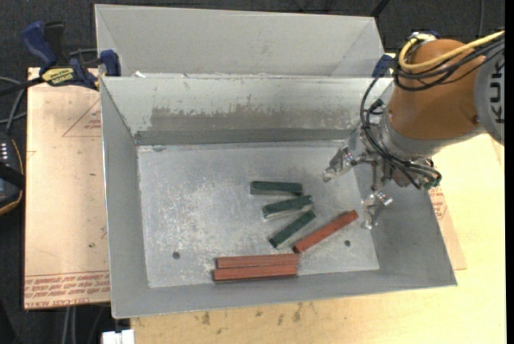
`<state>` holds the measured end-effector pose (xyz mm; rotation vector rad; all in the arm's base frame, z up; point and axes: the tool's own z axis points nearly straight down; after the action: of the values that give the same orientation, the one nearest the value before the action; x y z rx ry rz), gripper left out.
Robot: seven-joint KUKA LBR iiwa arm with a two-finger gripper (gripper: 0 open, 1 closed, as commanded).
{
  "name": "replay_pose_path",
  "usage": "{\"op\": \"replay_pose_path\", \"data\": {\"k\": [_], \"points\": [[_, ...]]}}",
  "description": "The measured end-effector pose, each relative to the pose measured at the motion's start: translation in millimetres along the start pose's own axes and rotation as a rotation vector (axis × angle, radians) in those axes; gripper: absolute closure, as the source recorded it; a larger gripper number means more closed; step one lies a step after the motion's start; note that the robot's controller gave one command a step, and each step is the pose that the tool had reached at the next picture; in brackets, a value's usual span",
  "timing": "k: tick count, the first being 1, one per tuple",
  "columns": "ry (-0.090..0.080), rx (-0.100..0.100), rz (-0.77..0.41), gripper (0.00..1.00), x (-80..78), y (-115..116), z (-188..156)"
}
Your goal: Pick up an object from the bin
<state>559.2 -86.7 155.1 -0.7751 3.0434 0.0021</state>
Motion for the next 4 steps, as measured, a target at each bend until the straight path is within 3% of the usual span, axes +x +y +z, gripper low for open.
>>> {"op": "replay_pose_path", "data": {"k": [1,2,3,4], "points": [[0.000,0.001,0.199,0.00,-29.3,54,13],[-0.002,0.001,-0.077,0.00,-51.9,63,49],[0.003,0.003,0.227,1.00,-60.5,64,77],[0.005,0.004,0.233,1.00,-61.7,64,77]]}}
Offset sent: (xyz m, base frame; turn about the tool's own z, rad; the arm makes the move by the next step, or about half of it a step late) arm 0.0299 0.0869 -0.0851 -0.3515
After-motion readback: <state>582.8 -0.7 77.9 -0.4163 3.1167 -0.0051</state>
